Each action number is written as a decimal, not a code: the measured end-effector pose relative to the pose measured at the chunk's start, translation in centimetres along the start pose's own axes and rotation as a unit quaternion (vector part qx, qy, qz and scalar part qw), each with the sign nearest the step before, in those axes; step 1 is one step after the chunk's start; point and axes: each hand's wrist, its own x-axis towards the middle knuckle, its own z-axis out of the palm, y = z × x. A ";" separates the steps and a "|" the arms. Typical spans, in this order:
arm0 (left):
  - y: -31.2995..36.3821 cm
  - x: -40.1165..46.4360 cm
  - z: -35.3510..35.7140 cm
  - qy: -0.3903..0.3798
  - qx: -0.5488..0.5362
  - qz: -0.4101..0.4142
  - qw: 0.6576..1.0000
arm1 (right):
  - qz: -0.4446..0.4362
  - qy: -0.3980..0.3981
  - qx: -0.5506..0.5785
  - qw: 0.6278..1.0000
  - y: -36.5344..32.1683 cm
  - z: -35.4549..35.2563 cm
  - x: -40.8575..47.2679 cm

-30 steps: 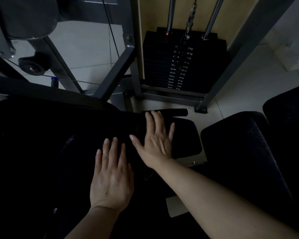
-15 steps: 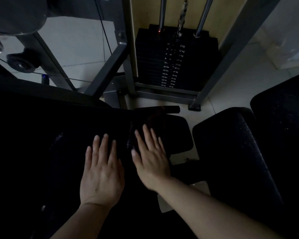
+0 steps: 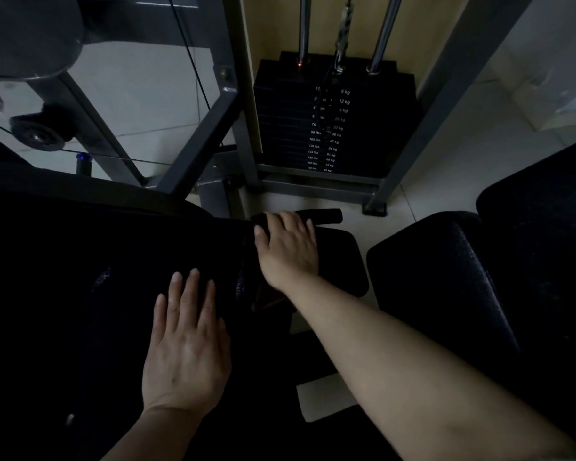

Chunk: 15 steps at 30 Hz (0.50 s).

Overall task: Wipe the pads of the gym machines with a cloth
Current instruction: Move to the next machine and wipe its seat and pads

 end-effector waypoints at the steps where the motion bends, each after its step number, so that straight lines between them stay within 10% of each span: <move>1: 0.0 0.0 0.0 0.001 -0.001 -0.001 1.000 | 0.001 -0.007 0.006 1.000 0.1 0.1 -1.4; 10: -0.1 0.0 0.1 -0.004 0.012 0.008 1.000 | -0.084 -0.084 0.166 0.979 3.1 -2.0 -7.4; 15: -0.2 0.0 0.1 0.002 0.010 0.011 1.000 | -0.146 -0.137 0.039 0.979 5.2 -2.3 -5.5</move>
